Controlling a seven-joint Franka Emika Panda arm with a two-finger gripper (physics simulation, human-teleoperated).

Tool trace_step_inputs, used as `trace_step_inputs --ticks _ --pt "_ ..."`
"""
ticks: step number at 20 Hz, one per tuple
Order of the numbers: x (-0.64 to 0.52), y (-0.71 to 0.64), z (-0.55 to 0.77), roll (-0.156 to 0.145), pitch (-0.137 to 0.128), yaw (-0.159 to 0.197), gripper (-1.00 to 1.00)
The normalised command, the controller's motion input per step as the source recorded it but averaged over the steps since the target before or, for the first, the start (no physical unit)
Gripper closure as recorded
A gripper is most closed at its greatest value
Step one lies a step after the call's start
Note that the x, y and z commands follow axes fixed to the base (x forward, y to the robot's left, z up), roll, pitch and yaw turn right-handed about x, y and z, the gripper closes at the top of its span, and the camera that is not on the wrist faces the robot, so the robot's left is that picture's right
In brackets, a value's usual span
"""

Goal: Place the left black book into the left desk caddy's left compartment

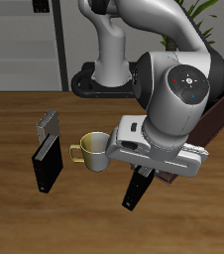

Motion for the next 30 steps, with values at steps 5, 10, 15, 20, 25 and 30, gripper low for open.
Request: trace_step_inputs --ticks 5,10,15,20,25,30 --pt "-0.40 0.06 0.73 0.003 -0.081 0.065 1.00" --pt "-0.47 0.07 0.83 0.032 -0.081 0.070 1.00" --pt "-0.58 0.08 0.72 0.057 -0.082 0.052 1.00" --pt "-0.54 0.18 0.18 -0.043 0.030 -0.007 1.00" --pt "-0.63 0.21 0.12 -0.044 -0.036 0.017 1.00" --pt "-0.72 0.05 0.13 -0.061 -0.070 -0.027 1.00"
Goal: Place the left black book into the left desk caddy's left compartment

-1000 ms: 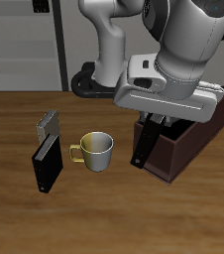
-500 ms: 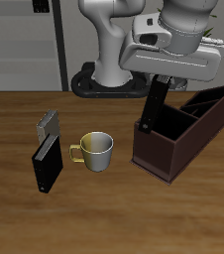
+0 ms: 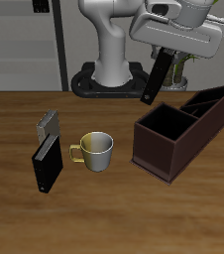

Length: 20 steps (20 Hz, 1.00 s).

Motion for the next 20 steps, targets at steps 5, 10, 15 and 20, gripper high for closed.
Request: trace_step_inputs --ticks 5,10,15,20 --pt "-0.45 0.08 -0.02 -0.020 -0.045 -0.027 1.00" --pt "-0.47 0.20 -0.16 -0.048 -0.063 -0.045 1.00" --pt "-0.37 0.21 -0.11 -0.015 -0.029 -0.055 1.00" --pt "-0.46 0.23 -0.04 0.020 -0.035 -0.010 1.00"
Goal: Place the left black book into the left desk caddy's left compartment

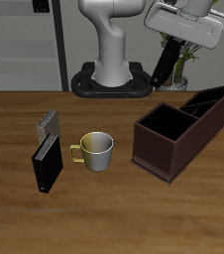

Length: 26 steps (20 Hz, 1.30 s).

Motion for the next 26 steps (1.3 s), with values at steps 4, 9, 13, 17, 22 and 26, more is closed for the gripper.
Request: trace_step_inputs --ticks 4,9,13,17,22,26 --pt "-0.40 0.21 -0.14 0.000 -0.007 -0.081 1.00" --pt "-0.30 0.30 -0.15 0.058 0.029 -0.019 1.00" --pt "-0.38 0.43 -0.14 0.062 0.004 -0.021 1.00" --pt "-0.29 0.42 -0.13 0.079 0.001 -0.021 1.00" --pt "-0.11 0.23 -0.15 0.068 0.032 -0.021 1.00" --pt "-0.15 0.17 -0.19 0.056 0.047 -0.042 1.00"
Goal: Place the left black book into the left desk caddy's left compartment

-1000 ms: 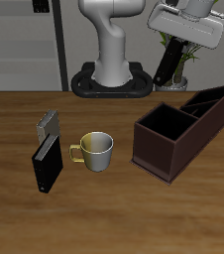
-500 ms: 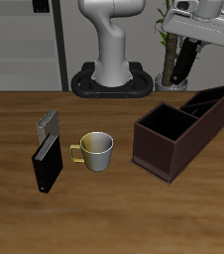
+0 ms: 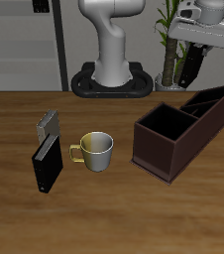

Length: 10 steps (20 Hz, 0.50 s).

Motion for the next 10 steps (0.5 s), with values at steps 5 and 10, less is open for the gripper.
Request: trace_step_inputs --ticks 5,10 --pt "-0.14 0.05 -0.03 -0.007 -0.017 -0.061 1.00" --pt "-0.17 0.19 -0.01 0.039 0.004 -0.033 1.00"
